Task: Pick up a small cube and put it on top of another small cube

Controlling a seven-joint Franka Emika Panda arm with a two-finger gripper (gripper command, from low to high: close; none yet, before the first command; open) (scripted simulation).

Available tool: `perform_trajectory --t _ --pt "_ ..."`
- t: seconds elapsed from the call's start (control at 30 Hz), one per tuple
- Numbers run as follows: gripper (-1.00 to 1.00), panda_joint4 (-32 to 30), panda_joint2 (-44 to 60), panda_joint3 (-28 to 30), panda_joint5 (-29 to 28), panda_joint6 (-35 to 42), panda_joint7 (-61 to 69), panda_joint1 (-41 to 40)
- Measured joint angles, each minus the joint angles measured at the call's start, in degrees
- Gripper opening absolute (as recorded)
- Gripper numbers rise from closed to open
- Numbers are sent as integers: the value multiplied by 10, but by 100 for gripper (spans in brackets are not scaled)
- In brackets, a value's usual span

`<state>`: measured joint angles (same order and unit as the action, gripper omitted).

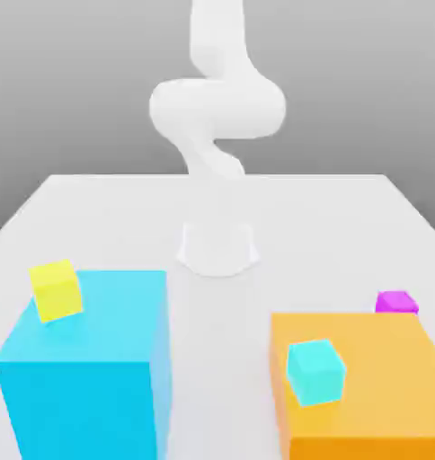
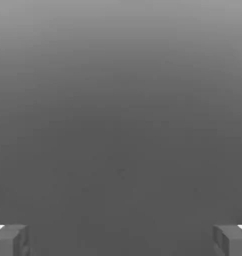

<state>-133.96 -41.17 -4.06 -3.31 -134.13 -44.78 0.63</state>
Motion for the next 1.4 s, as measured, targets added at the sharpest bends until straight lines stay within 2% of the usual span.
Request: perform_trajectory --t 0.27,0.57,0.73,0.9,0.97,1.1,1.33,1.37,1.4 --pt "0 -69 158 -113 -100 -73 40 27" --pt "0 -146 327 -196 -175 -155 110 88" --pt "0 -193 402 -234 -161 -211 188 155" --pt "0 -239 451 -288 -65 -271 319 203" --pt "0 -239 468 -286 -70 -287 321 205" --pt "0 -229 507 -248 -128 -315 279 230" --pt "0 -209 586 -117 -253 -368 186 333" --pt "-100 -207 595 -100 -266 -374 176 347" --pt "-100 -207 595 -100 -266 -374 176 347"
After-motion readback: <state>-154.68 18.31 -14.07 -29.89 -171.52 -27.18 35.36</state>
